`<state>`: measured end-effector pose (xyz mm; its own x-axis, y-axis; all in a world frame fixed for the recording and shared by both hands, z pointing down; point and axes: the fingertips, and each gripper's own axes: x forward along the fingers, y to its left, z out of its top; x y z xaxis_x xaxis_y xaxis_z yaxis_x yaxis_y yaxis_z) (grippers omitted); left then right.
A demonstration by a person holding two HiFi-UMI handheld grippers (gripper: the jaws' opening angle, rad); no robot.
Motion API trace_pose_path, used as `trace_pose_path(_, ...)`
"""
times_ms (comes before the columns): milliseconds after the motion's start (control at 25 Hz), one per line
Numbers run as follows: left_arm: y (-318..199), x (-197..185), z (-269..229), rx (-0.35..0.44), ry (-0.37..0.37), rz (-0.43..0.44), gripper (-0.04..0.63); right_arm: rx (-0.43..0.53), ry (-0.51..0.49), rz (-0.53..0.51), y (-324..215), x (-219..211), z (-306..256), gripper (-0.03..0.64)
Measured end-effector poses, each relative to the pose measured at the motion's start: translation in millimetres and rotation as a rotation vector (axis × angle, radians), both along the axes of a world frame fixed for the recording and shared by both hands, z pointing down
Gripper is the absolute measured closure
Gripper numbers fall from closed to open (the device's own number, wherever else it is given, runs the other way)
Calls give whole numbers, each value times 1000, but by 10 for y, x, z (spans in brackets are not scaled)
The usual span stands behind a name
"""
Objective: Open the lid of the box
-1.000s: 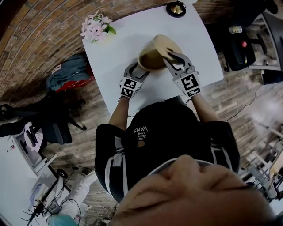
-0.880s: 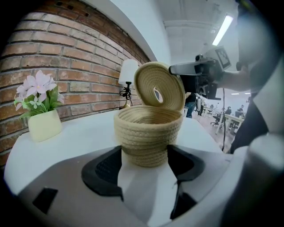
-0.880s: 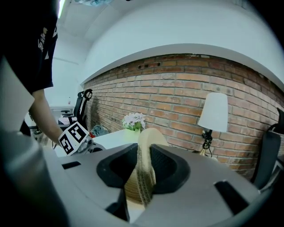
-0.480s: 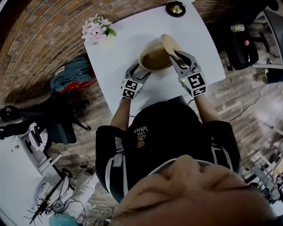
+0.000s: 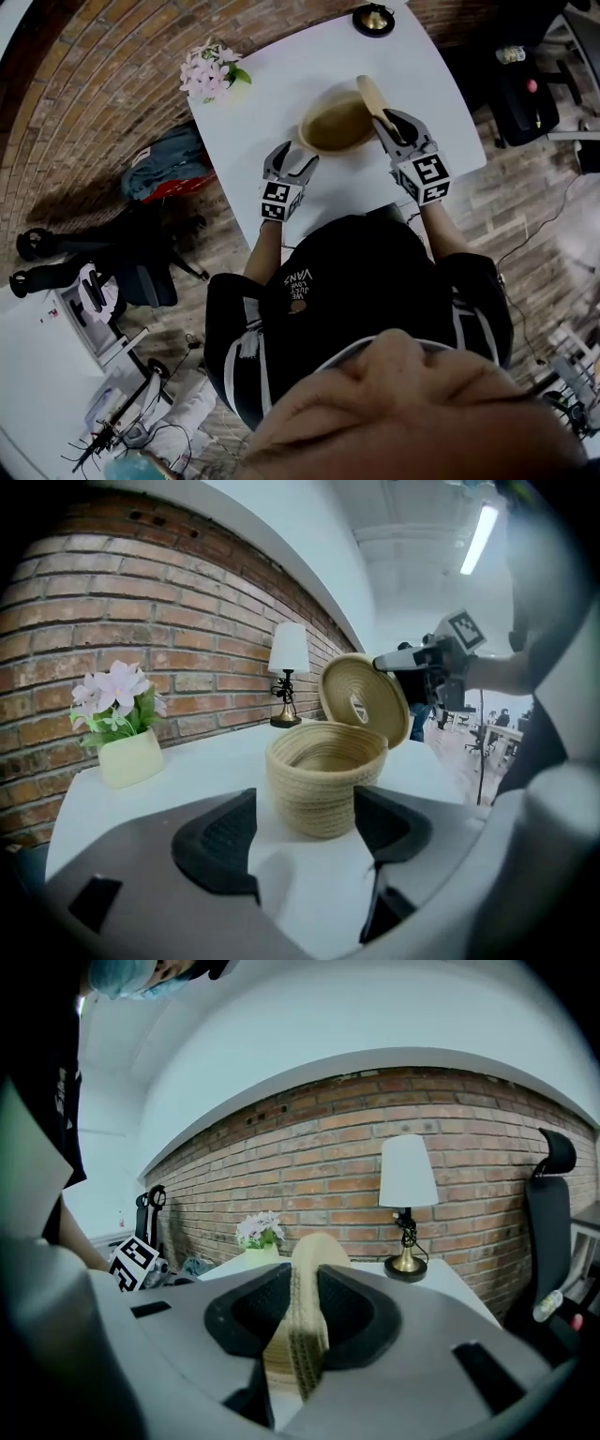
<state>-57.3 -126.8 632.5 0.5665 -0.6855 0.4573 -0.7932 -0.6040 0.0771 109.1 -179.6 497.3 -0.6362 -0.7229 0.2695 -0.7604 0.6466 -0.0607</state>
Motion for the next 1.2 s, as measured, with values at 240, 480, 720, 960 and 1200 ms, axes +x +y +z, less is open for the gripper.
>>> trace_pose_path(240, -4, -80, -313, 66, 9, -33, 264, -21, -44, 44, 24, 127, -53, 532)
trace_pose_path(480, -37, -226, -677, 159, 45, -96, 264, -29, -62, 88, 96, 239, -111, 531)
trace_pose_path(720, -34, -282, -967, 232, 57, -100, 373, -22, -72, 130, 133, 318, -172, 531)
trace_pose_path(960, -19, -352, -1205, 281, 89, -115, 493, -26, -99, 138, 184, 267, -181, 531)
trace_pose_path(1200, 47, -351, -1438, 315, 121, -108, 570, -39, -106, 133, 276, 148, -165, 531)
